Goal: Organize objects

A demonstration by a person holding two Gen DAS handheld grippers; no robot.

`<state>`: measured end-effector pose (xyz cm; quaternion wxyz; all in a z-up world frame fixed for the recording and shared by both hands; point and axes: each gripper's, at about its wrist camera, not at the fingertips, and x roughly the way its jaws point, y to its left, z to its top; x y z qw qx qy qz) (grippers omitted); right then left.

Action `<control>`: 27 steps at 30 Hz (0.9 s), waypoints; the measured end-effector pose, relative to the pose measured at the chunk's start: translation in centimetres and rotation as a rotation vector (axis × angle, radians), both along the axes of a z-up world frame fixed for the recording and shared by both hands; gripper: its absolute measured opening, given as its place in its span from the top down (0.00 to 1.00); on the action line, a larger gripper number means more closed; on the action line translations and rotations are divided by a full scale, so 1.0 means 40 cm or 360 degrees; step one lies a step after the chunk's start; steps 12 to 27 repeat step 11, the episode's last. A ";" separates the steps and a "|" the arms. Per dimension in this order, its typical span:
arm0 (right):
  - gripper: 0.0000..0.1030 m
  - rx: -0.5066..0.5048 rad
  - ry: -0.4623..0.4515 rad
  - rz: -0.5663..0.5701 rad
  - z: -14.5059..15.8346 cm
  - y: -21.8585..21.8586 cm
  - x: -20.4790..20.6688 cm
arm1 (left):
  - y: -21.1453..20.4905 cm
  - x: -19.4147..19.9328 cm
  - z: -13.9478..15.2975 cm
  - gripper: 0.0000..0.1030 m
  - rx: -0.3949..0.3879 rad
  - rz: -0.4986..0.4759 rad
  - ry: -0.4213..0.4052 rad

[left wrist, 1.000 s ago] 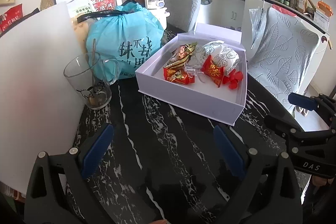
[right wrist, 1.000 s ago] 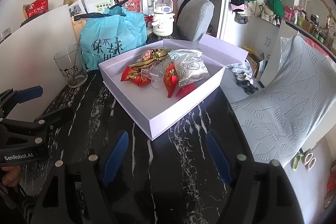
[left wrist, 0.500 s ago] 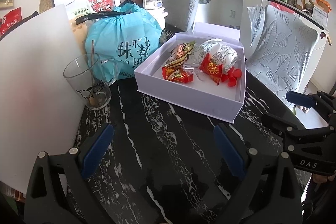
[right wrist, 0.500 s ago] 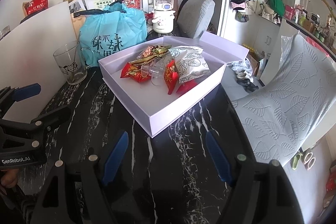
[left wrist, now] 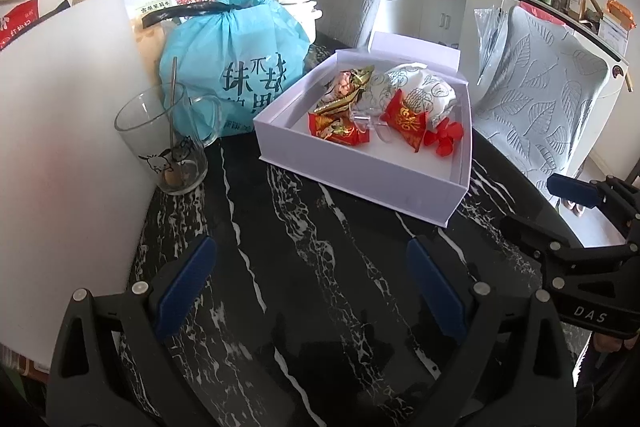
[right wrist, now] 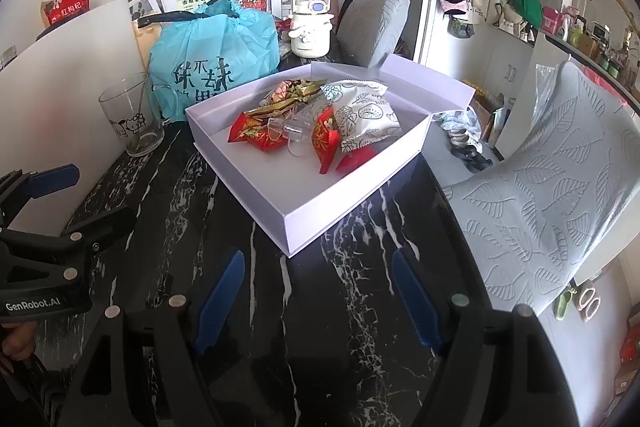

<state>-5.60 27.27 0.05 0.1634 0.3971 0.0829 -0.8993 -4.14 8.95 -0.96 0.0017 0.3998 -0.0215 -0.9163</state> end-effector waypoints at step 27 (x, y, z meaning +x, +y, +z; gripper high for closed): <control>0.25 0.0012 -0.0046 0.0070 -0.023 -0.033 0.014 | -0.025 0.011 -0.029 0.06 0.0014 0.0049 -0.0047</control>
